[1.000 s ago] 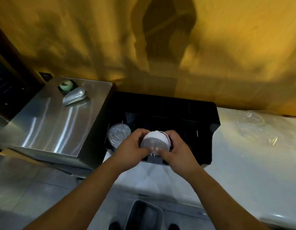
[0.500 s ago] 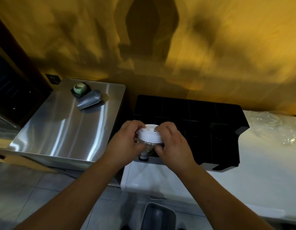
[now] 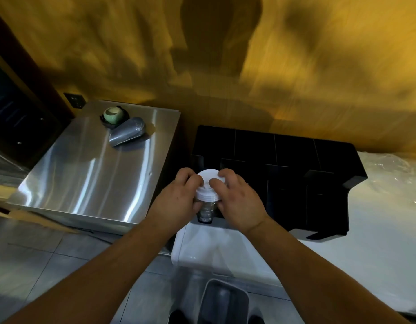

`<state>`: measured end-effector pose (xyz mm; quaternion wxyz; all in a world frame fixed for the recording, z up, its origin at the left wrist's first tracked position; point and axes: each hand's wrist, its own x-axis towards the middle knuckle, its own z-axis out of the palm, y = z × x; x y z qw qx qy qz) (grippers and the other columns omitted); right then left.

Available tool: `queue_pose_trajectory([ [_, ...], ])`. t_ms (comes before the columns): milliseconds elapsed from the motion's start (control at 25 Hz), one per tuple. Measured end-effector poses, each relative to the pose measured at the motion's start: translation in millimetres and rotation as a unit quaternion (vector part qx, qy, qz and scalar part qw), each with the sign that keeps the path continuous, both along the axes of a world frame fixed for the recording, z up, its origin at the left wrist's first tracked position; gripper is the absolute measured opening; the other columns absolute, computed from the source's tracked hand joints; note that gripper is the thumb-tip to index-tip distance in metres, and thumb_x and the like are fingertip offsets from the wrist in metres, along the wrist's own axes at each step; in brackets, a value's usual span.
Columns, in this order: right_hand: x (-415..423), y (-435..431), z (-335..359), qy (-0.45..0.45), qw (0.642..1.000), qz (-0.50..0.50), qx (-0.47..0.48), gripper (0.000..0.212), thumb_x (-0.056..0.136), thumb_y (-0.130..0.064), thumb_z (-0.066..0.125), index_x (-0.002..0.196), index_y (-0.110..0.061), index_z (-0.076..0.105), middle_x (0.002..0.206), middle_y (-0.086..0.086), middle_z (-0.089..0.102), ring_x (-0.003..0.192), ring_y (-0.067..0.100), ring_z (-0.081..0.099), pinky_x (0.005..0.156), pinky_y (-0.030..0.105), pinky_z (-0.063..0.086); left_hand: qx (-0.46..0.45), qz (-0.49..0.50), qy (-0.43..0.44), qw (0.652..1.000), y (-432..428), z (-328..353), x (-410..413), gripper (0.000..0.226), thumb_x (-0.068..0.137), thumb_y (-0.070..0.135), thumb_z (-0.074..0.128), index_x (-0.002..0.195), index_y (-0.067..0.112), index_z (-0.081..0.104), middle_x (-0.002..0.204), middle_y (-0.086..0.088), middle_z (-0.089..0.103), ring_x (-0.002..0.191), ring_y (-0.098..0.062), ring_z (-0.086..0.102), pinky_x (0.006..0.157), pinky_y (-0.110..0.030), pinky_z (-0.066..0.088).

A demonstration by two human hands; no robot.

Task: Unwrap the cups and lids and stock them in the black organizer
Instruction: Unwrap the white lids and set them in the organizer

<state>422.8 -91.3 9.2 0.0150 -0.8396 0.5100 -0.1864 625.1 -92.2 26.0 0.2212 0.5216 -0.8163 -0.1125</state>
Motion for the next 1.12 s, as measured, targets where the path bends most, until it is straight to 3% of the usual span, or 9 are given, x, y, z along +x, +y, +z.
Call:
queue_pose_trajectory([
  [120,-5,0,-1,0.001,1.000,-0.006,0.030,0.058,0.073,-0.010,0.086,0.124,-0.015,0.059,0.132,0.018,0.057,0.100,0.038,0.065,0.060,0.040,0.061,0.044,-0.006,0.007,0.999,0,-6,3,0.067,0.070,0.038,0.094,0.121,0.017,0.056,0.128,-0.002,0.048,0.078,-0.020,0.062,0.065,-0.029,0.051],
  [200,-6,2,0,0.001,0.999,-0.005,0.036,0.054,0.075,-0.011,0.084,0.124,-0.013,0.060,0.133,0.018,0.057,0.102,0.037,0.065,0.061,0.041,0.061,0.040,-0.012,0.006,0.999,2,-8,1,0.077,0.064,0.045,0.096,0.122,0.018,0.054,0.128,-0.001,0.048,0.083,-0.017,0.059,0.068,-0.027,0.050],
  [400,0,0,5,0.011,0.999,-0.004,0.047,0.051,0.079,-0.014,0.081,0.127,-0.011,0.062,0.137,0.018,0.055,0.107,0.037,0.063,0.066,0.041,0.060,-0.019,0.010,-0.019,1.000,3,-11,-2,0.065,0.064,0.025,0.097,0.114,0.011,0.057,0.117,-0.011,0.057,0.091,-0.029,0.063,0.069,-0.040,0.060],
  [640,-17,14,3,0.000,0.997,0.012,0.072,0.066,0.093,-0.053,0.067,0.146,-0.018,0.051,0.156,0.010,0.045,0.129,0.030,0.053,0.094,0.043,0.057,-0.016,0.007,-0.018,1.000,3,-14,-1,0.060,0.069,0.030,0.095,0.115,0.014,0.059,0.117,-0.008,0.059,0.093,-0.027,0.064,0.067,-0.034,0.057],
  [800,-16,19,-5,-0.016,0.998,-0.003,0.055,0.051,0.096,-0.037,0.073,0.140,-0.015,0.061,0.151,0.013,0.054,0.121,0.035,0.060,0.091,0.050,0.060,0.026,-0.006,-0.024,0.999,3,-17,8,0.073,0.072,0.053,0.089,0.127,0.017,0.059,0.129,-0.003,0.057,0.109,-0.021,0.059,0.081,-0.029,0.051],
  [960,-7,23,-15,-0.053,0.997,-0.038,0.041,0.046,0.086,-0.028,0.086,0.122,-0.007,0.067,0.142,0.015,0.063,0.113,0.036,0.066,0.087,0.046,0.062,0.003,0.006,-0.026,1.000,4,-18,8,0.057,0.081,0.042,0.087,0.122,0.010,0.064,0.125,-0.009,0.062,0.105,-0.029,0.064,0.081,-0.038,0.059],
  [1120,-10,24,-15,-0.040,0.999,-0.029,0.002,0.044,0.090,-0.038,0.074,0.121,-0.008,0.066,0.142,0.015,0.063,0.115,0.035,0.063,0.093,0.050,0.058,0.003,0.013,-0.005,1.000,11,-21,5,0.058,0.082,0.042,0.084,0.125,0.011,0.061,0.128,-0.009,0.059,0.107,-0.028,0.063,0.084,-0.040,0.060],
])
